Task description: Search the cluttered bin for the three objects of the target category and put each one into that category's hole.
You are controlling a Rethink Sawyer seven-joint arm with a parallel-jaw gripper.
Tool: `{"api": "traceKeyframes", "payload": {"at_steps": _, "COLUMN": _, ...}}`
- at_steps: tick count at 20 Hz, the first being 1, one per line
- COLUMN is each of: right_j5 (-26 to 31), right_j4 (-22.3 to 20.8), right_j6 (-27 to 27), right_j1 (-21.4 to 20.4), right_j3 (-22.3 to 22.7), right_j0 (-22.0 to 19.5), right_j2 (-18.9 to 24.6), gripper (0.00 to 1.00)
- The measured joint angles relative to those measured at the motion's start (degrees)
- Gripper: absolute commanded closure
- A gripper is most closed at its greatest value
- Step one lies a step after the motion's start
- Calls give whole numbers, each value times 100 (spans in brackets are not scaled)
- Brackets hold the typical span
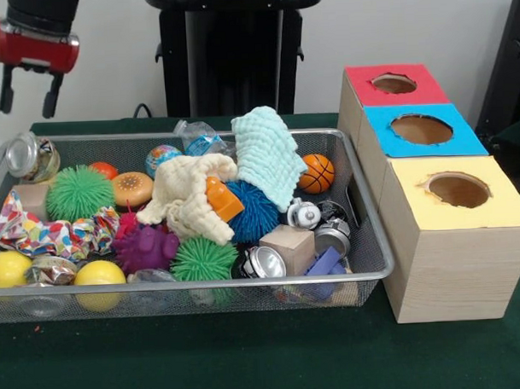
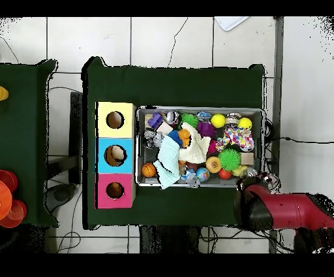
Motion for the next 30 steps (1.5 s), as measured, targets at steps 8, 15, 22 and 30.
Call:
{"api": "traceKeyframes", "payload": {"at_steps": 8, "right_j5": -1, "right_j4": 141, "right_j6": 0, "right_j1": -235, "right_j3": 230, "right_j0": 439, "right_j2": 0, "gripper": 0}}
{"api": "traceKeyframes", "payload": {"at_steps": 15, "right_j5": -135, "right_j4": 94, "right_j6": 0, "right_j1": -40, "right_j3": 215, "right_j0": 902, "right_j2": -79, "gripper": 0}}
{"api": "traceKeyframes", "payload": {"at_steps": 22, "right_j5": -201, "right_j4": 82, "right_j6": 0, "right_j1": 128, "right_j3": 201, "right_j0": 922, "right_j2": -77, "gripper": 0}}
{"api": "traceKeyframes", "payload": {"at_steps": 30, "right_j5": -201, "right_j4": 81, "right_j6": 0, "right_j1": 210, "right_j3": 99, "right_j0": 697, "right_j2": 20, "gripper": 0}}
